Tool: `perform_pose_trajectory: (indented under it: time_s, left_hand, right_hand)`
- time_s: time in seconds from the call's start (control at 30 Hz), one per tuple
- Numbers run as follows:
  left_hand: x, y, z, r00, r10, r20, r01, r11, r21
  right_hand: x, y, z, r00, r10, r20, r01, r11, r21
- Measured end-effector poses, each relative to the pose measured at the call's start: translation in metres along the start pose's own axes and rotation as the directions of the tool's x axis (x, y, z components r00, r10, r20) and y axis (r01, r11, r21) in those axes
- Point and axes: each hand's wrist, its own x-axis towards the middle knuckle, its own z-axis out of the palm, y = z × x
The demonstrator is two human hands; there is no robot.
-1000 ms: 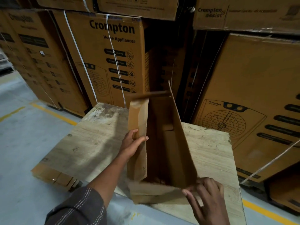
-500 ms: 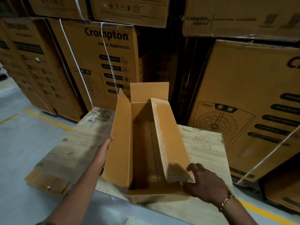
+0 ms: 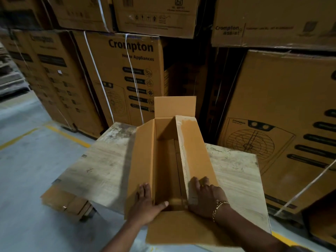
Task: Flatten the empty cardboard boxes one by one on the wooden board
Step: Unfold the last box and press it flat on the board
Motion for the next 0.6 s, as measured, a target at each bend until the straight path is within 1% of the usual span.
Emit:
perform_pose_trajectory:
  time_s: [0.03, 0.07, 0.1, 0.17, 0.23, 0.27, 0.3, 0.33, 0.37, 0.4, 0.43, 0.47, 0.5, 0.57, 0.6]
  left_hand:
    - [0.0, 0.001, 0.006, 1.0, 0.002, -0.01, -0.002, 1.0, -0.024]
    - [-0.002, 0.001, 0.01, 0.999, 0.015, -0.035, -0.016, 0.999, -0.029]
    - [-0.003, -0.001, 0.011, 0.998, 0.032, -0.06, -0.033, 0.999, -0.019]
    - [-0.006, -0.006, 0.013, 0.992, 0.076, -0.102, -0.072, 0.997, 0.043]
    - [-0.011, -0.01, 0.015, 0.983, 0.146, -0.111, -0.131, 0.983, 0.129]
    - [-0.014, -0.012, 0.016, 0.977, 0.18, -0.112, -0.16, 0.973, 0.168]
    - [-0.016, -0.014, 0.018, 0.973, 0.204, -0.109, -0.179, 0.964, 0.199]
    - [-0.018, -0.015, 0.018, 0.969, 0.221, -0.106, -0.194, 0.957, 0.217]
    - [-0.019, -0.016, 0.017, 0.968, 0.23, -0.104, -0.202, 0.953, 0.226]
    - [-0.021, -0.015, 0.016, 0.966, 0.236, -0.102, -0.209, 0.951, 0.228]
    - [-0.021, -0.013, 0.014, 0.966, 0.239, -0.096, -0.212, 0.95, 0.231]
    - [-0.022, -0.012, 0.013, 0.967, 0.24, -0.091, -0.212, 0.947, 0.241]
    - [-0.023, -0.01, 0.012, 0.967, 0.239, -0.088, -0.211, 0.945, 0.251]
    - [-0.023, -0.008, 0.011, 0.966, 0.243, -0.088, -0.212, 0.939, 0.272]
    - [-0.023, -0.007, 0.011, 0.967, 0.241, -0.08, -0.21, 0.937, 0.279]
  right_hand:
    - [-0.002, 0.002, 0.002, 0.999, -0.012, -0.039, 0.012, 1.0, -0.005]
    - [-0.006, 0.005, 0.002, 0.995, -0.018, -0.095, 0.021, 0.999, 0.03]
    - [-0.009, 0.013, 0.003, 0.987, -0.011, -0.161, 0.028, 0.994, 0.103]
    - [-0.021, 0.035, 0.001, 0.956, 0.08, -0.283, 0.015, 0.949, 0.316]
    - [-0.031, 0.061, 0.009, 0.907, 0.247, -0.342, -0.01, 0.824, 0.567]
    - [-0.036, 0.074, 0.018, 0.878, 0.349, -0.328, -0.042, 0.739, 0.673]
    - [-0.039, 0.084, 0.028, 0.846, 0.453, -0.281, -0.073, 0.62, 0.781]
    - [-0.039, 0.092, 0.039, 0.818, 0.546, -0.18, -0.108, 0.454, 0.884]
    - [-0.038, 0.098, 0.049, 0.804, 0.593, -0.044, -0.131, 0.248, 0.96]
    - [-0.037, 0.101, 0.059, 0.805, 0.583, 0.111, -0.168, 0.045, 0.985]
    - [-0.034, 0.104, 0.068, 0.818, 0.525, 0.234, -0.209, -0.109, 0.972]
    - [-0.034, 0.102, 0.072, 0.837, 0.449, 0.313, -0.254, -0.188, 0.949]
    - [-0.031, 0.098, 0.075, 0.859, 0.371, 0.353, -0.288, -0.221, 0.932]
    - [-0.024, 0.085, 0.074, 0.89, 0.262, 0.373, -0.315, -0.238, 0.919]
    - [-0.021, 0.076, 0.068, 0.9, 0.241, 0.363, -0.303, -0.252, 0.919]
